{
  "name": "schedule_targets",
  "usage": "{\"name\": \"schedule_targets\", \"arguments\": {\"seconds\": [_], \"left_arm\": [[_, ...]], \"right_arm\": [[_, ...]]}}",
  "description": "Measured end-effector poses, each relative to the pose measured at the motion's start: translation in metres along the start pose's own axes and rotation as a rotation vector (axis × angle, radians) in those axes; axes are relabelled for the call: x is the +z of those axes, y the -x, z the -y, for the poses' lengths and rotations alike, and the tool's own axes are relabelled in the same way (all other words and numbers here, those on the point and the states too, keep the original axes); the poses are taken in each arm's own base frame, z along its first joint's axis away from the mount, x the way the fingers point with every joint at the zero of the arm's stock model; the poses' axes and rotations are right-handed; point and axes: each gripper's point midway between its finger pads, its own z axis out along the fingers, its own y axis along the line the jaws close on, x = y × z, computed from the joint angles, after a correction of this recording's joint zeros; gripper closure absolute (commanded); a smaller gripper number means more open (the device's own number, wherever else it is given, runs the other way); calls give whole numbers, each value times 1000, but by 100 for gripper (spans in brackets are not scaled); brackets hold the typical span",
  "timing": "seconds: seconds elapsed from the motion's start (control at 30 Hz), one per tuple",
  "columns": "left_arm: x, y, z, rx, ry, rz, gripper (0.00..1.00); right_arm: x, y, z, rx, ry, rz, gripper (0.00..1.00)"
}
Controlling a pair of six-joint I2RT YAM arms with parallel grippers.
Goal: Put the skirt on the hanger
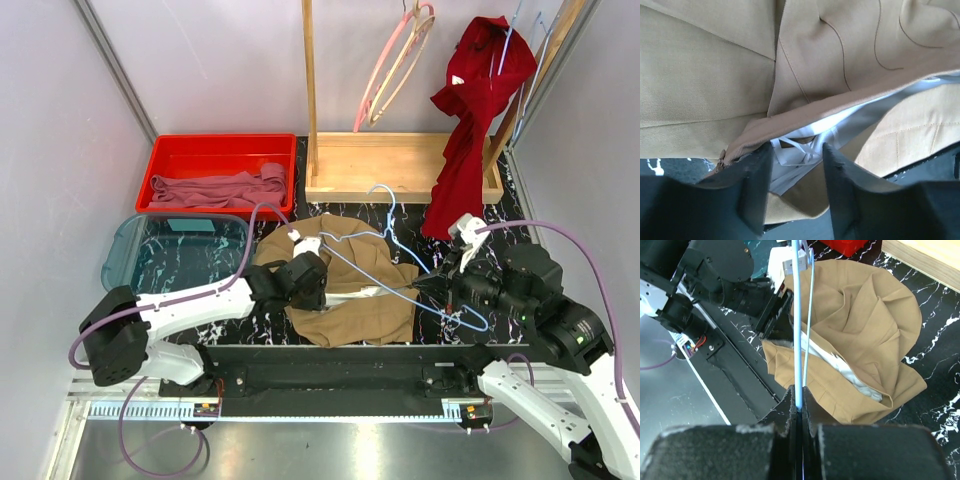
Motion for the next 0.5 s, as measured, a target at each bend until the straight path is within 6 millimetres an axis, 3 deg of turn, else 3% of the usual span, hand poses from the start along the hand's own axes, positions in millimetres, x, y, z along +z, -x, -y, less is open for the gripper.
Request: {"name": "schedule_targets", "arguments": {"seconds": [0.17,0.37,0.5], "left_arm": [[3,4,-6,-25,28,8,100],[2,15,-24,-45,83,31,100],[-5,36,-41,-66,104,82,100]], "right_arm": [[-8,-3,-1,-24,-1,-24,100],[-14,-4,-3,-45,1,-44,100],[-10,-9,-2,-56,12,-76,100]]}}
